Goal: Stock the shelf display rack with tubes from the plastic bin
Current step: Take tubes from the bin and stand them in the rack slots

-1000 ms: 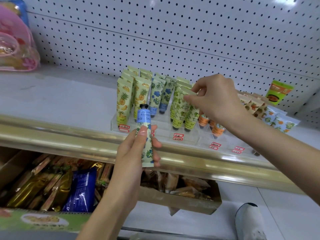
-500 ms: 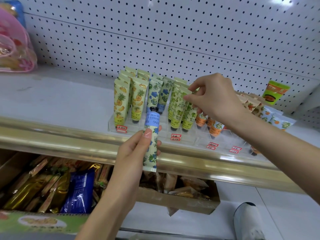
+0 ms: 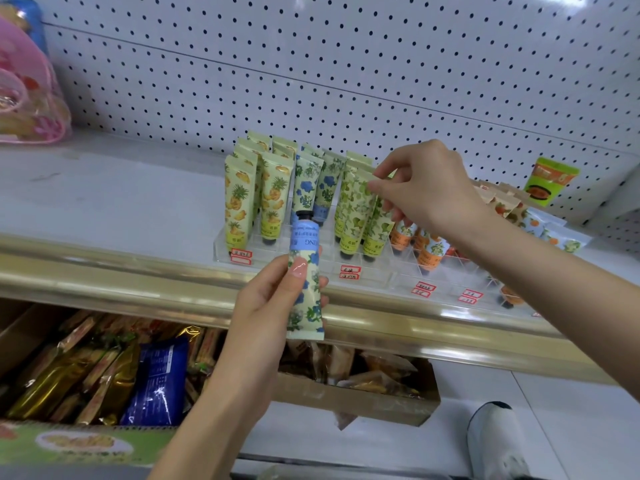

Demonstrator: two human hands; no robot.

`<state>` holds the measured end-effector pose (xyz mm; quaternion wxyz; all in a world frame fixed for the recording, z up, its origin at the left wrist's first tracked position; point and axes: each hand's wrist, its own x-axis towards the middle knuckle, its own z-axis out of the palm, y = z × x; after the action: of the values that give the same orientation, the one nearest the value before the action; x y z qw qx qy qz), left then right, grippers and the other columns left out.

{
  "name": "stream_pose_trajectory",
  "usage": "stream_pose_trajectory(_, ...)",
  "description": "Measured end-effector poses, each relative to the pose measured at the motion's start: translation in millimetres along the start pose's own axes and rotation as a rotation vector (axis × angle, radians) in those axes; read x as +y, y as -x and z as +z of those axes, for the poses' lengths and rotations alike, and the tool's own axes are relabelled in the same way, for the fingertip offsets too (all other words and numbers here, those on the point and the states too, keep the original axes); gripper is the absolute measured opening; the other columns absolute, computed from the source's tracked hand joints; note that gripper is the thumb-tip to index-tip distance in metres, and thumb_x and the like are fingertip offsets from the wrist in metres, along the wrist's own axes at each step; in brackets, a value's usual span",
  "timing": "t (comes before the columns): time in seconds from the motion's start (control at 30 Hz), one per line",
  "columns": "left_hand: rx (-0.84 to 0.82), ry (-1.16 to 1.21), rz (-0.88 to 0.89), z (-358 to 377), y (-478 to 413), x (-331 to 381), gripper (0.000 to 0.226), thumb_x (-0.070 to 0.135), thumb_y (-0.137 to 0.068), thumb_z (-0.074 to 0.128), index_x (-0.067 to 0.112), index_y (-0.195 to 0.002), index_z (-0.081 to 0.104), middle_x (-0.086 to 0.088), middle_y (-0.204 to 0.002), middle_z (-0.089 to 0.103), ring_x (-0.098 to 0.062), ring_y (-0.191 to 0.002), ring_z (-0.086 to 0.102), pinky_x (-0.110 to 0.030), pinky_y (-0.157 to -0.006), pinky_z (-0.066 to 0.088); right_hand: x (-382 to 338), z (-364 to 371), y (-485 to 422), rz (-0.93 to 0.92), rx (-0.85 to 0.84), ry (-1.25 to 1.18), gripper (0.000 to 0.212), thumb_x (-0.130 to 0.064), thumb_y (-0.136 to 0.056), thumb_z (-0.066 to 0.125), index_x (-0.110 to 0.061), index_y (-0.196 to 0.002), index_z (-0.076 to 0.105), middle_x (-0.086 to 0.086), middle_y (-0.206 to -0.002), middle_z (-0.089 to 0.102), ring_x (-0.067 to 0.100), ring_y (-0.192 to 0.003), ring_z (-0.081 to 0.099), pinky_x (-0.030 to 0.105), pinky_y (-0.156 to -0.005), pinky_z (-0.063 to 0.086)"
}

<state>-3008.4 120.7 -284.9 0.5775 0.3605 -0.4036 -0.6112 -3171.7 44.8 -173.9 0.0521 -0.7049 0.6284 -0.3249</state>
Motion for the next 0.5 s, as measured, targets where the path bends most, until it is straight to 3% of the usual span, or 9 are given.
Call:
stream_pose_trajectory(0.2, 0.001, 0.027, -0.004, 0.3, -2.4, -2.4, 0.027, 0.037, -0.077, 0.057, 0.026, -0.095, 0.073, -0.003, -0.082, 0.072, -0.013, -0.073, 0.067, -0.035, -0.07, 0.053, -0.2, -0.2, -1.4, 0.01, -0.01, -0.004, 0.005, -0.014, -0.089, 0.063, -0.011, -0.086, 0.064, 0.006, -0.06, 0.064, 0.002, -0.034, 0.052, 0.015, -0.039, 0.047)
stream_pose_trajectory(0.5, -0.005, 0.006, 0.0, 1.2, -3.5, -2.9, 0.032, 0.039, -0.077, 0.057, 0.025, -0.101, 0.071, 0.0, -0.081, 0.072, -0.011, -0.071, 0.066, -0.031, -0.065, 0.049, -1.6, -2.5, -1.7, 0.045, -0.021, -0.057, 0.012, -0.013, -0.089, 0.064, -0.006, -0.081, 0.067, 0.006, -0.057, 0.063, 0.003, -0.034, 0.052, 0.019, -0.041, 0.05)
